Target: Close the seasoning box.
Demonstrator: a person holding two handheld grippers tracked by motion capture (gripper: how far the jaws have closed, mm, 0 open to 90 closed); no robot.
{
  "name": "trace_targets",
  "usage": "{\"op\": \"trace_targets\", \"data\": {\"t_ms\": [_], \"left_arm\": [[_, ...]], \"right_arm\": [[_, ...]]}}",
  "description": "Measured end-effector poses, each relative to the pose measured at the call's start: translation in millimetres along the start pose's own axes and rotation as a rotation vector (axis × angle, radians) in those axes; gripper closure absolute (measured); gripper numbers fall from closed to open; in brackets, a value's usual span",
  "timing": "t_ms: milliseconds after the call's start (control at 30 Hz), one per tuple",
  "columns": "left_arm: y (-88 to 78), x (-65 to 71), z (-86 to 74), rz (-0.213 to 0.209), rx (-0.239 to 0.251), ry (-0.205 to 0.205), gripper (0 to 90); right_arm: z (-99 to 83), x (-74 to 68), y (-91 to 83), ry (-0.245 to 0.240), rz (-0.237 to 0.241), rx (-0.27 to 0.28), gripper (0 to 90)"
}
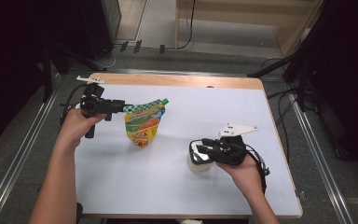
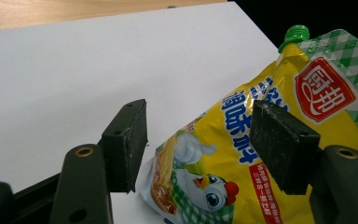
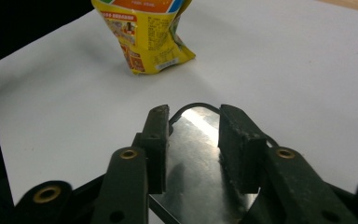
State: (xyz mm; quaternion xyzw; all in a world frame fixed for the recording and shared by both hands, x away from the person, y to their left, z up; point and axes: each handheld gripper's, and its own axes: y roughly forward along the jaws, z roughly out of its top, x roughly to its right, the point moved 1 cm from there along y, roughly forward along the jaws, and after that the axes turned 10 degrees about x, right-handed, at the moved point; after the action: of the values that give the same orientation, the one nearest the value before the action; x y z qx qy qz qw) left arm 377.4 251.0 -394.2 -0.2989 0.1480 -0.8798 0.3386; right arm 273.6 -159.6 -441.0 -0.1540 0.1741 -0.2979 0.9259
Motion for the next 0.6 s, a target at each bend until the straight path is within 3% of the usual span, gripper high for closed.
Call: {"op": "trace_targets", "data": {"t_ms": [233, 367, 600], "left_arm": [[-1.5, 1.0, 0.4, -0.001, 0.008, 0.005, 38.2], [-1.6, -0.1, 0.2, 0.001, 0.008, 0.001, 38.3], [-0.8, 0.4, -0.1, 0.003, 0.005, 0.004, 38.2]], "right_arm": [[-0.4, 12.4, -10.8, 0.012, -0.022, 0.052, 52.0], [-1.7, 20.8, -16.4, 0.008, -0.036, 0.073, 49.5], [-5.6, 38.0, -27.7, 0.044, -0.076, 0.089, 45.0]]}}
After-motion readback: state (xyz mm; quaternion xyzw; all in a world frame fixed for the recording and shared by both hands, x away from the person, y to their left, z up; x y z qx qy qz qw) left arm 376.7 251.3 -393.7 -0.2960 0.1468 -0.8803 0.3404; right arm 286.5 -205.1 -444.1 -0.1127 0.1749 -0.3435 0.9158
